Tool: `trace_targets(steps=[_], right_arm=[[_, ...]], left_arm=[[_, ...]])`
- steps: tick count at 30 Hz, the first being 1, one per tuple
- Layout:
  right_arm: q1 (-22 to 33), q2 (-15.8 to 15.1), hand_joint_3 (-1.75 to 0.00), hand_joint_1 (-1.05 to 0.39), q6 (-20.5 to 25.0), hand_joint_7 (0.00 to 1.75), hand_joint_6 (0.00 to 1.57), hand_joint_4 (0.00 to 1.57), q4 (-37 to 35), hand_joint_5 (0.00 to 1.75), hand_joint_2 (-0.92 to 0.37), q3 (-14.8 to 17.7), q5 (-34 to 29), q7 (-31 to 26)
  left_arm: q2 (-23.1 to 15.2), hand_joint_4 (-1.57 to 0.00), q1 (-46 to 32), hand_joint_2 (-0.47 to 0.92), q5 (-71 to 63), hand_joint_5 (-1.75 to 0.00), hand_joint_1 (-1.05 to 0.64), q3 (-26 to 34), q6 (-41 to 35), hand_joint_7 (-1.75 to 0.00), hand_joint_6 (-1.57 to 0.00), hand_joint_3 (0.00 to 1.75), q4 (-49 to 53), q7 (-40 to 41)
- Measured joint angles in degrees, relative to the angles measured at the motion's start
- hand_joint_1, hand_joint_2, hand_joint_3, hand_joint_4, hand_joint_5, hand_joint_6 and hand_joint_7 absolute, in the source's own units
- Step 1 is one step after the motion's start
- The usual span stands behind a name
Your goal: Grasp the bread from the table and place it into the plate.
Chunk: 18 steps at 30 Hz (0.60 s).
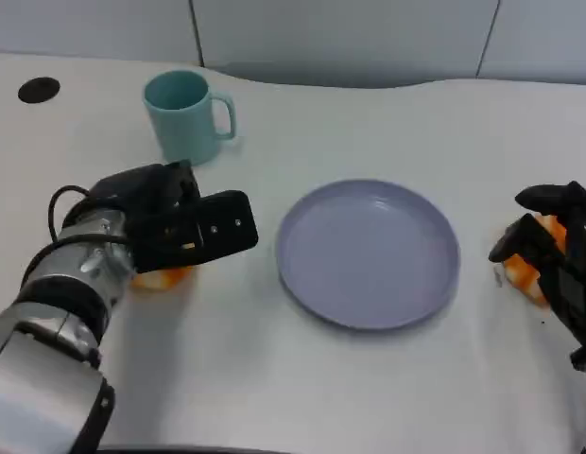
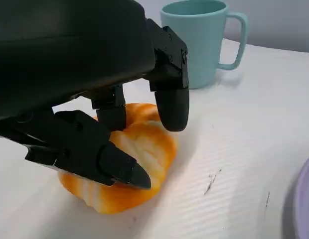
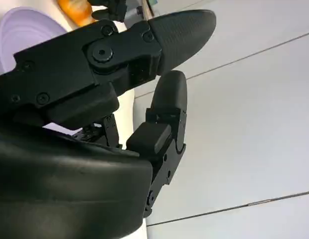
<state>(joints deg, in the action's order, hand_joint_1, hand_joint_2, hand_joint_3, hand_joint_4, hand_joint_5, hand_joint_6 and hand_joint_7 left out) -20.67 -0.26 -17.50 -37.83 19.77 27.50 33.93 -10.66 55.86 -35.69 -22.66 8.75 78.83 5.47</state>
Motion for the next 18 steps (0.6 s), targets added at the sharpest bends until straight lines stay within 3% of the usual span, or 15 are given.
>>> trace_targets(steps=[9,18], right_arm=[[0.0,0.0,-0.09,-0.55,-0.3,0.88,0.8,0.62,0.0,1.68,-0.92,0.0,0.0,0.0],[0.0,0.0,-0.1,-0.55,-0.3,0.88,0.8,0.64,-0.1,1.67,-0.92,0.1,0.1,0.2]], left_arm=[[0.0,-0.71,-0.1,0.9,0.0,-1.75,-0.02,-0.3,1.3,-1.75,-0.56,0.03,0.0,0.7],[-0.1,-0.8,-0.1,0.89,3.0,-1.75,-0.04,3.1,5.4,-1.75,-0.52,0.01,-0.6,3.0]])
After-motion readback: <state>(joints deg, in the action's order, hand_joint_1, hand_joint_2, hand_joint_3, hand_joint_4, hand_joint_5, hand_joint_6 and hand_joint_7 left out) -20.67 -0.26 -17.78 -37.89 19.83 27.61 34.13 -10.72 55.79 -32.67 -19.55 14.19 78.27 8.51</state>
